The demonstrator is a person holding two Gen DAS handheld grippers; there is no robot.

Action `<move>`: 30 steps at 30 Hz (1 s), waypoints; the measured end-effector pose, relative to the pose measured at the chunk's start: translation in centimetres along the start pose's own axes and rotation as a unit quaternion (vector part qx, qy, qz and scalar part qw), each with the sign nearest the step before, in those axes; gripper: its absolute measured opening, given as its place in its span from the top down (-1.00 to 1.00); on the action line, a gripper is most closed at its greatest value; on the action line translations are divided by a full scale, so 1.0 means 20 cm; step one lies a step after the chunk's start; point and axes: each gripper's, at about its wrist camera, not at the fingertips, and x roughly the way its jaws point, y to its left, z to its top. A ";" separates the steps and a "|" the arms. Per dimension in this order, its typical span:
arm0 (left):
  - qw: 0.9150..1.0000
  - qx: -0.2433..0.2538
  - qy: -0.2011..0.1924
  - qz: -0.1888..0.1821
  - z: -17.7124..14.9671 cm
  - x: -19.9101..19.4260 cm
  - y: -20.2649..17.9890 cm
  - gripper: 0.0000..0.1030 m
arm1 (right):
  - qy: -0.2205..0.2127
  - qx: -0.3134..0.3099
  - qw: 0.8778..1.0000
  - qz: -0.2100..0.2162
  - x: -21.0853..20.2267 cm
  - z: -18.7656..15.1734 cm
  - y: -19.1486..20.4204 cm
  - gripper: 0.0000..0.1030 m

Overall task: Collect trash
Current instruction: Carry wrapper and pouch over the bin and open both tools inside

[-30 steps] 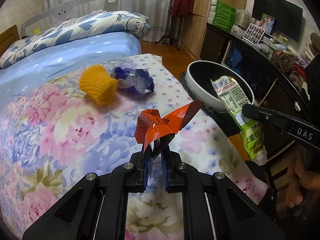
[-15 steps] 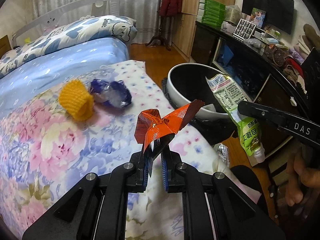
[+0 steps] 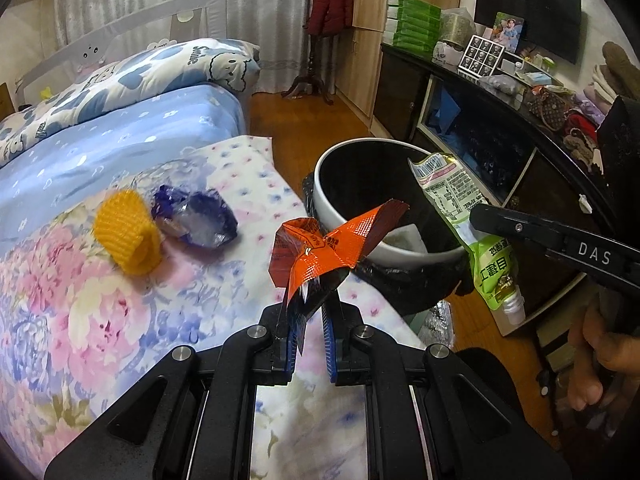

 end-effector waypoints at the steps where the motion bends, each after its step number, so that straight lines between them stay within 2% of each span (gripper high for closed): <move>1: 1.000 0.001 0.000 0.000 0.01 0.01 -0.01 0.81 | 0.000 0.002 1.000 -0.001 0.00 0.01 -0.01 0.93; 30: 0.999 0.038 0.011 -0.003 0.25 0.27 -0.21 0.81 | 0.014 0.045 0.999 -0.019 0.12 0.18 -0.28 0.92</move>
